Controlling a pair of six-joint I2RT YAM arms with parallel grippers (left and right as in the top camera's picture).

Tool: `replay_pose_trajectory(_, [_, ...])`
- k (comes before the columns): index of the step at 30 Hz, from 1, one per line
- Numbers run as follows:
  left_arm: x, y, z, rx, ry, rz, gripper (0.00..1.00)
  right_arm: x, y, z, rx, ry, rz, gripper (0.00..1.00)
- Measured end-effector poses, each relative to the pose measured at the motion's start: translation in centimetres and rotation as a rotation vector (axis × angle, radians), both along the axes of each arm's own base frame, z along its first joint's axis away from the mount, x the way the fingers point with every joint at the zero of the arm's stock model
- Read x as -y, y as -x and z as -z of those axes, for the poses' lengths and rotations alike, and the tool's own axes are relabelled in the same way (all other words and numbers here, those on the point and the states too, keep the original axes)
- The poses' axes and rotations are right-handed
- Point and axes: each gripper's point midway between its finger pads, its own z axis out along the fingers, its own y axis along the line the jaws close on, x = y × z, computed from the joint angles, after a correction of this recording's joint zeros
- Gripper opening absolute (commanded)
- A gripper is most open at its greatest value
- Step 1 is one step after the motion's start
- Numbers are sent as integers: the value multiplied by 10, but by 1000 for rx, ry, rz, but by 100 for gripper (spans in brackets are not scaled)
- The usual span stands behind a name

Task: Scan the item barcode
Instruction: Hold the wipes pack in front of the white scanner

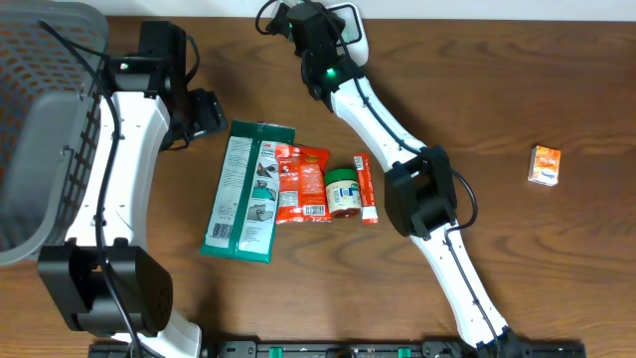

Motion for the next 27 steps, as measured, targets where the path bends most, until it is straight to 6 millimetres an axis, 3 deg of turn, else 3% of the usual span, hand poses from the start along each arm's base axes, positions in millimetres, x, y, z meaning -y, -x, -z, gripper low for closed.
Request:
replay_pose_trajectory(8, [0, 0, 0, 0, 0, 0, 84, -3, -8, -22, 90, 70, -34, 3])
replay_pose_trajectory(17, [0, 0, 0, 0, 0, 0, 84, 7, -12, -23, 93, 197, -58, 1])
replay_pose_trajectory(27, [0, 0, 0, 0, 0, 0, 84, 17, -15, 21, 13, 253, -62, 1])
